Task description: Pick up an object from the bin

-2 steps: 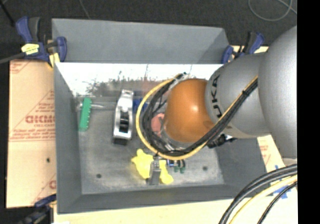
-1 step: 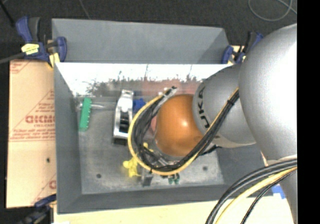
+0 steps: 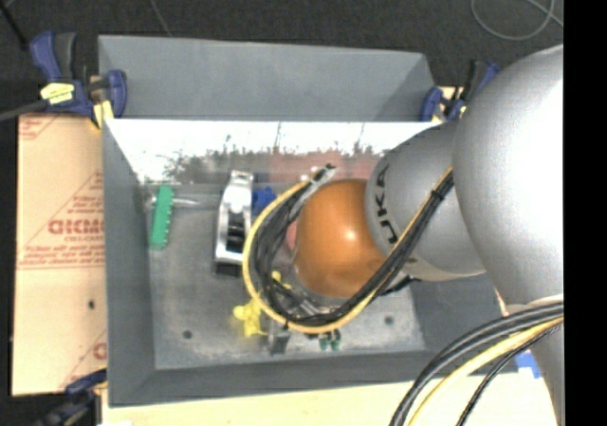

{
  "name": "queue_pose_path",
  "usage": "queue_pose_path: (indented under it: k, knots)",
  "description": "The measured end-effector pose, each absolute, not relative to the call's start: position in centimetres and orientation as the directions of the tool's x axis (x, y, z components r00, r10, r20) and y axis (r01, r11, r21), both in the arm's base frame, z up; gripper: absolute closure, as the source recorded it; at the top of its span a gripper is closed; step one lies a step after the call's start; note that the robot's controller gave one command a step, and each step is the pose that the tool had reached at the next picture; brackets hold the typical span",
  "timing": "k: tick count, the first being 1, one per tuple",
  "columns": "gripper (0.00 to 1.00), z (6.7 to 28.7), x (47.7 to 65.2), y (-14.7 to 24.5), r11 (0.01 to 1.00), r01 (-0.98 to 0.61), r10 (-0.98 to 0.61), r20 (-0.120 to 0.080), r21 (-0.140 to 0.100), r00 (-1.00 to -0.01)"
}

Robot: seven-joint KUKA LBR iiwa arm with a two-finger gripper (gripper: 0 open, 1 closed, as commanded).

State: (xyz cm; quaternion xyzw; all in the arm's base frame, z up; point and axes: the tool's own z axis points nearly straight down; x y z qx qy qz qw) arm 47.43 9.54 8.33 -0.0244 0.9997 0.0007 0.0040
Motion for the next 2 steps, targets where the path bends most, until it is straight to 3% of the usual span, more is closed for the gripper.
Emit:
queue_pose_path:
  k: [2]
  knots:
    - [1.00, 7.02, 48.22, 11.26, 0.996, -0.089, -0.089, -0.013, 0.001, -0.996]
